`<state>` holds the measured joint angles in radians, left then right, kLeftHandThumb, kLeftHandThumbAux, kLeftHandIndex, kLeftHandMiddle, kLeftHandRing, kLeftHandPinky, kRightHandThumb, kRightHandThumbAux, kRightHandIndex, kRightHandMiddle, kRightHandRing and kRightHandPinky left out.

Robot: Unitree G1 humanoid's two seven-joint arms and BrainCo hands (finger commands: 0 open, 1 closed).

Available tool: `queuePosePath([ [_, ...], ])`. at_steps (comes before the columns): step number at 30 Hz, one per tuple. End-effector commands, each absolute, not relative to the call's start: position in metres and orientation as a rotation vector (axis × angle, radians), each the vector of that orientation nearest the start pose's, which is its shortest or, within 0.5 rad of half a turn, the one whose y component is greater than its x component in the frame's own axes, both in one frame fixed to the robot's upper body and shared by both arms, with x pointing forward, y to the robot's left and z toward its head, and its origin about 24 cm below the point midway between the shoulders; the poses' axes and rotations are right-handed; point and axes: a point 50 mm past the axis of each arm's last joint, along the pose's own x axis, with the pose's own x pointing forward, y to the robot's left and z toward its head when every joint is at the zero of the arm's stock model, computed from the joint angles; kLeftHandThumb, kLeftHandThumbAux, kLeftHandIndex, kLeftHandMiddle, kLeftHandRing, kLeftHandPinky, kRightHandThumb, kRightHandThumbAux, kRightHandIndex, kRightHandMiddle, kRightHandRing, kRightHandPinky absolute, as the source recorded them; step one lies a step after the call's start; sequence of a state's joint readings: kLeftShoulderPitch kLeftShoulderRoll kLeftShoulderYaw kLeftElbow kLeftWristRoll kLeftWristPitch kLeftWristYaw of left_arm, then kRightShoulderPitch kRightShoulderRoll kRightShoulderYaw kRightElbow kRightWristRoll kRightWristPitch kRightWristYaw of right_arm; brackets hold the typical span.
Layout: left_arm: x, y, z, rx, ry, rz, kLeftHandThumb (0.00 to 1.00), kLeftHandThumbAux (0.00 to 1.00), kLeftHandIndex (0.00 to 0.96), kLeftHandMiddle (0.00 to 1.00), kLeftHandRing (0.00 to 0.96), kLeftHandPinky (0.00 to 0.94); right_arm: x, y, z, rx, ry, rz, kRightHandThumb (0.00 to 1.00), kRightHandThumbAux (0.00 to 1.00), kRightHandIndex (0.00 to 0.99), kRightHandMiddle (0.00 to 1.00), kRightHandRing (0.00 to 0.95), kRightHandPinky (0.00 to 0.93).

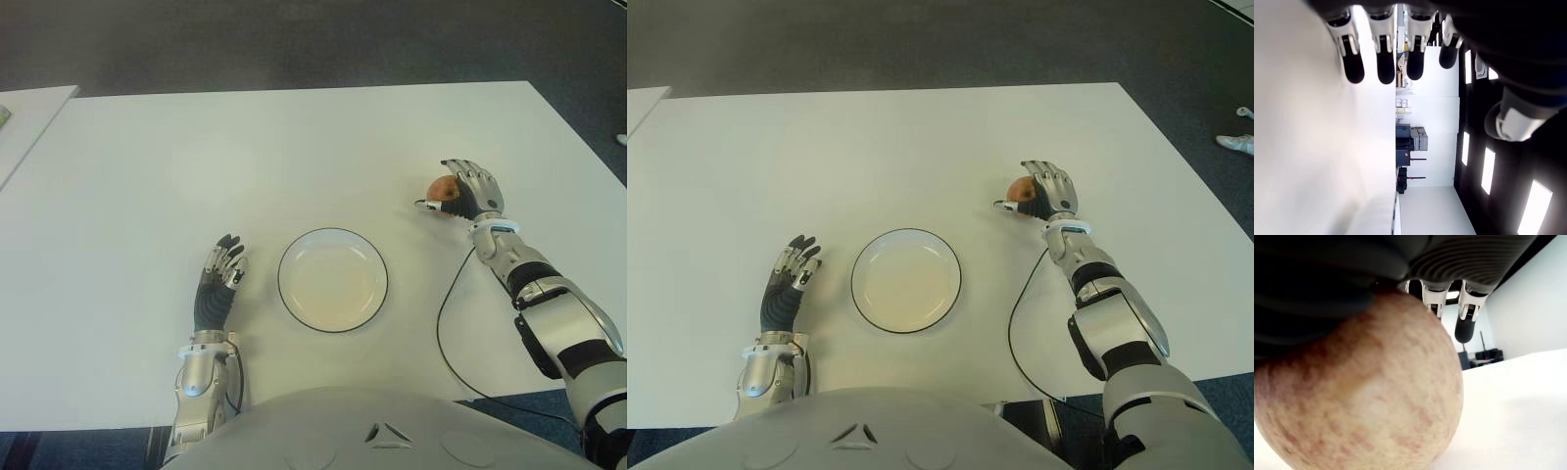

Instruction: Put the apples into the plate.

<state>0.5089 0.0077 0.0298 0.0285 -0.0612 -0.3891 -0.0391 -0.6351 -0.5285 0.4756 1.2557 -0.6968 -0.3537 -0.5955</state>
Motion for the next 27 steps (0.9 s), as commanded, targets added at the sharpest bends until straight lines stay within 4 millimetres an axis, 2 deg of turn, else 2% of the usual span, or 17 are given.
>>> queuePosePath([
  [1,0.124,0.186,-0.027,-0.008,0.182,0.15,0.078,0.522,0.121,0.147,0.161,0.185,0.301,-0.258,-0.013,-1.422,0.088,0.073,0.248,0.358,0.023,0.027,0.0,0.0],
  [17,0.122,0.186,-0.025,-0.011,0.181,0.152,0.09,0.518,0.125,0.152,0.168,0.199,0.295,-0.252,-0.022,-1.38,0.102,0.084,0.236,0.362,0.025,0.035,0.002,0.0],
  [27,0.12,0.187,-0.022,0.012,0.178,0.156,0.07,0.528,0.115,0.144,0.155,0.177,0.293,-0.249,-0.026,-1.349,0.109,0.084,0.266,0.375,0.033,0.038,0.005,0.0],
])
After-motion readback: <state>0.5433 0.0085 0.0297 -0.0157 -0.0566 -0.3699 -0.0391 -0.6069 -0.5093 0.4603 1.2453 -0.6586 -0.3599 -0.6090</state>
